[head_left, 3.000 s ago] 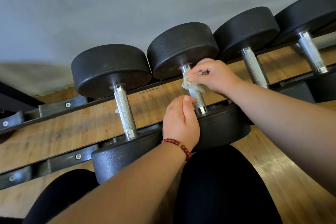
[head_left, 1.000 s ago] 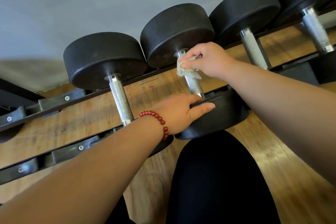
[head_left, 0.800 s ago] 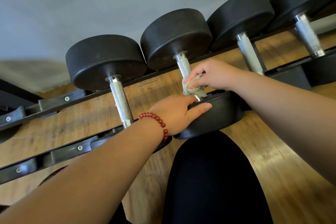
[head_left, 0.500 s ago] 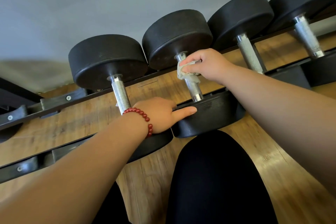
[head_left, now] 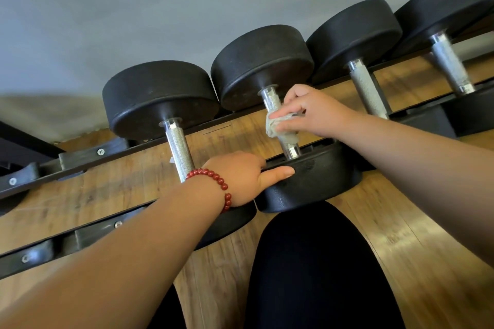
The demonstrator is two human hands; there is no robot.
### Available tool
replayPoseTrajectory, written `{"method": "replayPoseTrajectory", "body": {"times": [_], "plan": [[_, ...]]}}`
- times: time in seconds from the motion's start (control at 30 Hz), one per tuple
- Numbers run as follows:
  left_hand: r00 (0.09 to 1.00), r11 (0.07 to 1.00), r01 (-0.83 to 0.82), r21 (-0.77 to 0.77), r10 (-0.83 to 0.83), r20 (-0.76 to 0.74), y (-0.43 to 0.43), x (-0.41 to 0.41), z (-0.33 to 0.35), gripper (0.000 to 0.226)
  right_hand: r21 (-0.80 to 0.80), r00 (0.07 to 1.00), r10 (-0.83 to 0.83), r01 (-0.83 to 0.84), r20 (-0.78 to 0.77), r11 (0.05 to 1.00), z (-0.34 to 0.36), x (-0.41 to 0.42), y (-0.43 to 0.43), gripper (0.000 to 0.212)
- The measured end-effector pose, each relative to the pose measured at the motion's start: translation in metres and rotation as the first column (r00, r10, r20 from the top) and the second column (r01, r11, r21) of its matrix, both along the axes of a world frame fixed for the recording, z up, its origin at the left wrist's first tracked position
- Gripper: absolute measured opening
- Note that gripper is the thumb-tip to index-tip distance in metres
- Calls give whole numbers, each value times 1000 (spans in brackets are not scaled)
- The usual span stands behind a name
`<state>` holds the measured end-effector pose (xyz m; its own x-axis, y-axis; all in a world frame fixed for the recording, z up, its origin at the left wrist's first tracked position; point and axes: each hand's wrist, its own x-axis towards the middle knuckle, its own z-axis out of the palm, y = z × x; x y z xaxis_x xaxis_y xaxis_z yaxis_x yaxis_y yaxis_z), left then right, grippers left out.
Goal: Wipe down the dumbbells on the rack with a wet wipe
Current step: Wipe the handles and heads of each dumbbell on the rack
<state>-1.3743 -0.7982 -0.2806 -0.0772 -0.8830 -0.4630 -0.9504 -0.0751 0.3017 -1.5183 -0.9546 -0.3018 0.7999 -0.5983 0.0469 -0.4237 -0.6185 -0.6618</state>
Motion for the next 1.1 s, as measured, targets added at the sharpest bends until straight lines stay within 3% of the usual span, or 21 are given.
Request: {"method": "replayPoseTrajectory", "body": {"times": [0.07, 0.13, 0.23, 0.3, 0.4, 0.47, 0.57, 0.63, 0.77, 0.83, 0.93, 1.0, 1.07, 1.1], "plan": [[1000, 1000, 2, -2, -2, -8, 0, 1, -1, 107, -124, 995, 97, -100, -33, 987, -1, -8, -1, 41], [1000, 1000, -4, 0, 4, -11, 0, 1, -1, 108, -339, 972, 221, -237, -87, 911, 1, -7, 0, 34], [1000, 1000, -5, -1, 5, 0, 0, 0, -2, 109, -661, 869, 439, -469, -227, 586, -5, 1, -10, 30], [1000, 1000, -3, -1, 3, 7, 0, 0, -1, 107, -689, 801, 520, -557, -297, 463, -11, 1, -17, 28], [1000, 1000, -8, 9, 7, 10, 1, 1, 1, 102, -657, 744, 569, -629, -351, 417, -14, -11, -28, 60], [1000, 1000, -10, 7, 9, 11, 0, 1, 1, 97, -640, 734, 575, -643, -361, 420, -13, -12, -34, 60], [1000, 1000, -10, 10, 11, -11, -1, 1, 1, 100, -677, 815, 501, -545, -291, 494, -17, -2, -35, 61], [1000, 1000, -11, 9, 12, -15, -2, 2, 0, 102, -658, 817, 508, -543, -273, 521, -25, -1, -34, 67], [1000, 1000, -15, 4, 15, -9, 0, 1, -1, 99, -624, 617, 655, -732, -436, 275, -19, -4, -42, 60], [1000, 1000, -17, 10, 17, -4, -1, 2, -2, 99, -669, 671, 608, -685, -425, 288, -8, 4, -49, 58], [1000, 1000, -13, 10, 13, 2, 0, 2, -2, 97, -715, 797, 494, -566, -347, 410, -7, 12, -47, 49], [1000, 1000, 2, 4, -2, 5, -1, 2, -2, 94, -714, 749, 553, -607, -365, 350, -17, 7, -37, 38], [1000, 1000, 8, 9, -8, 8, -1, 2, -2, 94, -665, 631, 640, -707, -439, 241, -18, 1, -31, 40], [1000, 1000, 8, 10, -8, 10, -1, 2, -2, 95, -652, 618, 632, -724, -468, 225, -14, 0, -32, 41]]}}
